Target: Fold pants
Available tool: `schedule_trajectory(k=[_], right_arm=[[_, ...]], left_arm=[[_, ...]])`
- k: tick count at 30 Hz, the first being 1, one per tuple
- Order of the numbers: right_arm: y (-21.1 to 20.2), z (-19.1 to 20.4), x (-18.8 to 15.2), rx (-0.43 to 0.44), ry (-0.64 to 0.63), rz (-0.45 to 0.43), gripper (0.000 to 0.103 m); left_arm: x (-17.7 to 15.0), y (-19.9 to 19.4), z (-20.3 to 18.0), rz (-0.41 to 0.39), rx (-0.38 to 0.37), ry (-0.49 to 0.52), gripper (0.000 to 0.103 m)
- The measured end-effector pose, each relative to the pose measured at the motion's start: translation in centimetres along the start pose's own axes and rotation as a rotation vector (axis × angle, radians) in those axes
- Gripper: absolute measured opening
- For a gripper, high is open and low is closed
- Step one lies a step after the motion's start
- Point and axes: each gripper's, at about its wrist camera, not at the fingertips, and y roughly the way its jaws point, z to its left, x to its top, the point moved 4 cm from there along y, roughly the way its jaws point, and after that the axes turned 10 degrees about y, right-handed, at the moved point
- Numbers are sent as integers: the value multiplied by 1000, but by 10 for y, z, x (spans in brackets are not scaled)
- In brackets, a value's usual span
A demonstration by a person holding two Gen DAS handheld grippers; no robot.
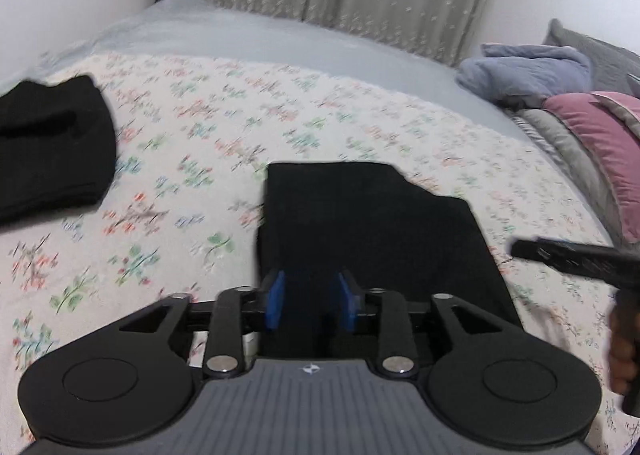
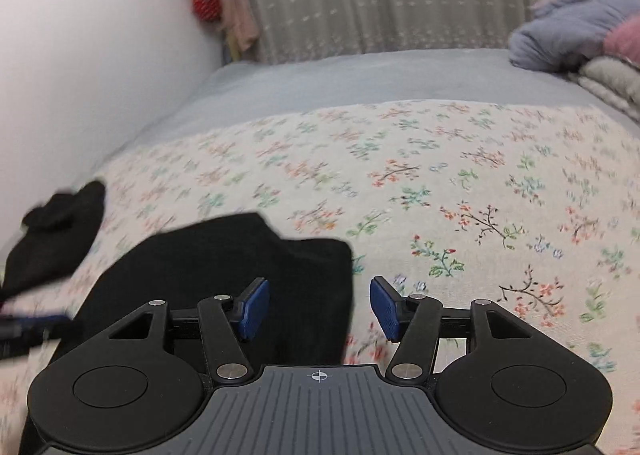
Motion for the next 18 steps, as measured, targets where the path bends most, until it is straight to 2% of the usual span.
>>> schedule_trajectory(k=[3, 4, 7, 10, 12, 15, 18], right_arm=[[-12, 0, -5, 15, -32, 95, 63], [-17, -6, -8, 18, -19, 119, 67], [-23, -34, -14, 60, 100, 191, 73], [-20, -63, -24, 123, 264, 255, 74], [-14, -73, -34, 126, 339, 302, 74], [-14, -68, -38, 131, 327, 296, 78], [-16, -63, -40, 141, 314, 298, 79]], left_arm=[[-5, 8, 13, 46, -13, -61, 74], [-7, 11, 18, 63, -33, -95, 82], [-12, 20, 27, 108, -126, -179, 97], [-13, 28, 28, 128, -184, -234, 100], [-12, 32, 25, 136, -208, -259, 103], [-11, 38, 18, 150, -243, -269, 103], [-11, 41, 18, 156, -247, -282, 103]])
